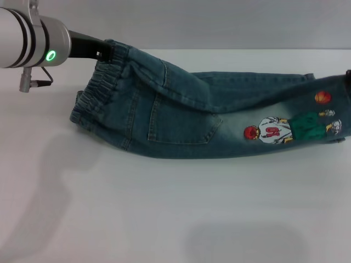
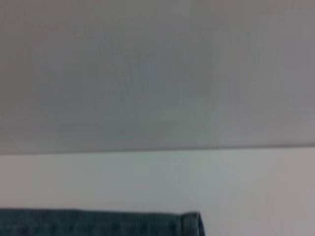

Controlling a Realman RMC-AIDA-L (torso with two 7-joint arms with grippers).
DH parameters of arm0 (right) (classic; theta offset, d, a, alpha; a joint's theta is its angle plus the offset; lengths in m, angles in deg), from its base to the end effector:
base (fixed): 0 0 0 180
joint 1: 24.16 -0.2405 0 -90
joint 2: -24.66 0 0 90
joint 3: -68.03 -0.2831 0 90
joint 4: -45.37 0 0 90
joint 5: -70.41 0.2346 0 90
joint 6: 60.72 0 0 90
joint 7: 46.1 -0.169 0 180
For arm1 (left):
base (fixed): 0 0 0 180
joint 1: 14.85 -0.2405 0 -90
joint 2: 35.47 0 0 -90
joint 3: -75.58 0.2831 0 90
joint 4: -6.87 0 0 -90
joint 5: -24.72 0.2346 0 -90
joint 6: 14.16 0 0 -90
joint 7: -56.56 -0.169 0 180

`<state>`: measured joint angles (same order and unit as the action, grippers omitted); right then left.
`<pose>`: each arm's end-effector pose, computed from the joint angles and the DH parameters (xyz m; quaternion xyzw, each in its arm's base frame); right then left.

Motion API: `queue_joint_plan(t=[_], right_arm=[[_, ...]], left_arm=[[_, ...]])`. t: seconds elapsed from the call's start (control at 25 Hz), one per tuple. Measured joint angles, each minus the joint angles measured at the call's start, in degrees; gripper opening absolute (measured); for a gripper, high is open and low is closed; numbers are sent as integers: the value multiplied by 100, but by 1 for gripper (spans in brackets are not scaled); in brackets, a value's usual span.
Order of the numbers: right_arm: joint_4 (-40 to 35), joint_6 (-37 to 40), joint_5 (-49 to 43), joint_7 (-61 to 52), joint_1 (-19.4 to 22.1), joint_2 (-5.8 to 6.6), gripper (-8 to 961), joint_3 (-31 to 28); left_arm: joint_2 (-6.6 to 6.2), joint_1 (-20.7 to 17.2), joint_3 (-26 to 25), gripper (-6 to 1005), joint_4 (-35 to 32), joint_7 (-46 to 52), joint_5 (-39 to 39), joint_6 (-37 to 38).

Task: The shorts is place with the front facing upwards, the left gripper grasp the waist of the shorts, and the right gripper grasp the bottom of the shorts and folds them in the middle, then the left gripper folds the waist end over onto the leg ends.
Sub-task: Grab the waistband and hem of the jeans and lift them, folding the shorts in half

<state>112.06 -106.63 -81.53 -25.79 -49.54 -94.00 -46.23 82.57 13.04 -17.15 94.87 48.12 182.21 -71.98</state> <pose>0.3205 0.4616 0.0464 -0.7298 0.4880 0.0420 0.4769 -0.1657 0.4520 0.0052 -0.8355 -0.3496 -0.0237 0.4233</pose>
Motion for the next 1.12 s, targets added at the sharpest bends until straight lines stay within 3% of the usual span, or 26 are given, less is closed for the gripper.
queue_joint_plan(t=[0.4, 0.84, 0.88, 1.12], right_arm=[[313, 31, -36, 29, -89, 63, 27, -266], [-52, 398, -23, 392, -294, 113, 45, -384], [-132, 512, -14, 485, -308, 110, 47, -380], [-317, 948, 12, 976, -321, -1, 89, -161]], left_arm=[[0, -9, -42, 163, -5, 2, 0, 144], [0, 8, -40, 175, -167, 2, 0, 394], [-2, 10, 8, 176, -462, 1, 0, 840], [-9, -18, 50, 183, -933, -7, 0, 1747]])
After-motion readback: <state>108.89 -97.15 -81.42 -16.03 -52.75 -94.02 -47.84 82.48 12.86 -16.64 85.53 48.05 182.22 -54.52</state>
